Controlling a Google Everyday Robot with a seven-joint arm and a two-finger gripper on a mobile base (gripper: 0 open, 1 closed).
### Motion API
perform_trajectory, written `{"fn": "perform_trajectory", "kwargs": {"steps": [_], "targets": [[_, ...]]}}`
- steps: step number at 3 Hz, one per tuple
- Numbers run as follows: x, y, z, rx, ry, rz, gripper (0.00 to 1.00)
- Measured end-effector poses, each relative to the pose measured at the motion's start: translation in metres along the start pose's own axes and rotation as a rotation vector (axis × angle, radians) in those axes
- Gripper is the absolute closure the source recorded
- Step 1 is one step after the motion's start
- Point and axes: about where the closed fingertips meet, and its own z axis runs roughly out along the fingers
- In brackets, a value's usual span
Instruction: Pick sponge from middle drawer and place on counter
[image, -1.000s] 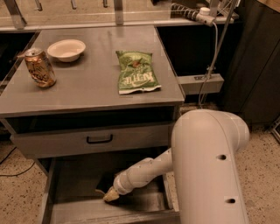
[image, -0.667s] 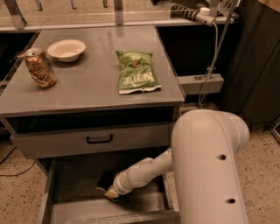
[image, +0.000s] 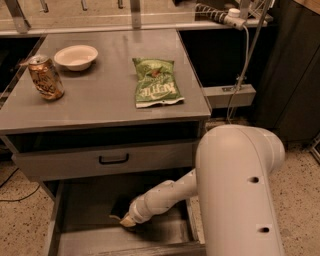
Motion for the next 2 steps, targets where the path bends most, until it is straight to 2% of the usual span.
{"fn": "perform_trajectory", "kwargs": {"steps": [1, 2], "targets": [[-0.014, 0.008, -0.031, 0.021, -0.006, -0.007, 1.0], [-0.033, 0.029, -0.083, 0.05, -0.008, -0.003, 1.0]]}}
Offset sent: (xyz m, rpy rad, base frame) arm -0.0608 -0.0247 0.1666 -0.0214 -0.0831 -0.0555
